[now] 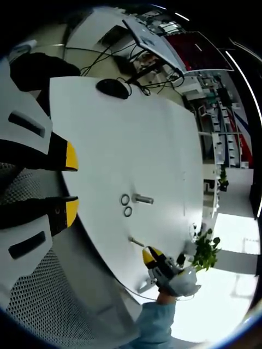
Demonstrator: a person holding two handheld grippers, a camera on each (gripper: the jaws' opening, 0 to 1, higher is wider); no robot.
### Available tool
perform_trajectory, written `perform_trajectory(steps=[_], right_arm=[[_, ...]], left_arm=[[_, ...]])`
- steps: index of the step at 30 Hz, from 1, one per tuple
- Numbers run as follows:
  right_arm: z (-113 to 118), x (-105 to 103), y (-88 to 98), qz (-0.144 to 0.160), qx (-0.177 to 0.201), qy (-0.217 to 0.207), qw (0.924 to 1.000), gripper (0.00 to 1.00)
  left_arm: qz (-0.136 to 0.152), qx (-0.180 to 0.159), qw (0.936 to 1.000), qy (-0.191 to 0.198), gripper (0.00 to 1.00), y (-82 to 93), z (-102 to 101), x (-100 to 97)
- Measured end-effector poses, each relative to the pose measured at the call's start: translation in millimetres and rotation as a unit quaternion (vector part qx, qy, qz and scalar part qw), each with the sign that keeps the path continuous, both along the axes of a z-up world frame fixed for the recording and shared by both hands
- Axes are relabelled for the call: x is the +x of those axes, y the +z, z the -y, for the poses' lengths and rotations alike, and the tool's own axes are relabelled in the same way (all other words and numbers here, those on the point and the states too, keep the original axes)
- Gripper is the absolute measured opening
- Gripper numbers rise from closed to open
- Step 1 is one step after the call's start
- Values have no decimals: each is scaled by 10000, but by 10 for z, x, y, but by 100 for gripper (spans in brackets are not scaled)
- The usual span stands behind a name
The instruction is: Place the washer onto the threaded stud by aligning its center hole with the stud, sliding it down to the base, and recovering from edge contact or off-axis alignment until the washer reaches the visible bottom stop.
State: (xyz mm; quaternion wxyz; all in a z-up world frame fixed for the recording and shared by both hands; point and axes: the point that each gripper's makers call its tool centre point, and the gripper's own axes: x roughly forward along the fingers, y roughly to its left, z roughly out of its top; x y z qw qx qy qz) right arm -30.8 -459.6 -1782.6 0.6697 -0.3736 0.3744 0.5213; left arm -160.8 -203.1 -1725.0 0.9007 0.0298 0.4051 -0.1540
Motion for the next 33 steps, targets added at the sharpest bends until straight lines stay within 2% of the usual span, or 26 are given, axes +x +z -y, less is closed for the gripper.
perform_trajectory(steps=[2,5,6,8,10,13,17,28,33], right_arm=[[21,31,-7,32,-281,251,9993,14],[-6,88,28,-59,-281,210,9994,14],[-15,87,36,-156,-292,244,9992,14],[-70,0,31,-576,-248,422,9971,14],[-100,25,28,-584,-229,475,9969,14],[-31,64,-19,-473,-653,816,9934,14],[-48,17,-52,-672,-680,872,9916,14],[-29,37,-141,-543,-925,1012,9891,14],[-30,27,-205,-570,-922,997,9891,14]], left_arm=[[-6,4,10000,-5,16,-3,-1,-1],[-8,5,10000,-7,16,-1,2,-4],[-7,5,10000,-6,16,-1,3,-4],[-7,4,10000,-2,16,0,2,-4],[-6,4,10000,-3,16,-1,1,-3],[1,10,10000,-1,16,-1,-2,-2],[9,1,10000,0,16,2,-2,2],[24,-5,10000,-4,16,5,-2,7],[27,-7,10000,-5,16,8,0,6]])
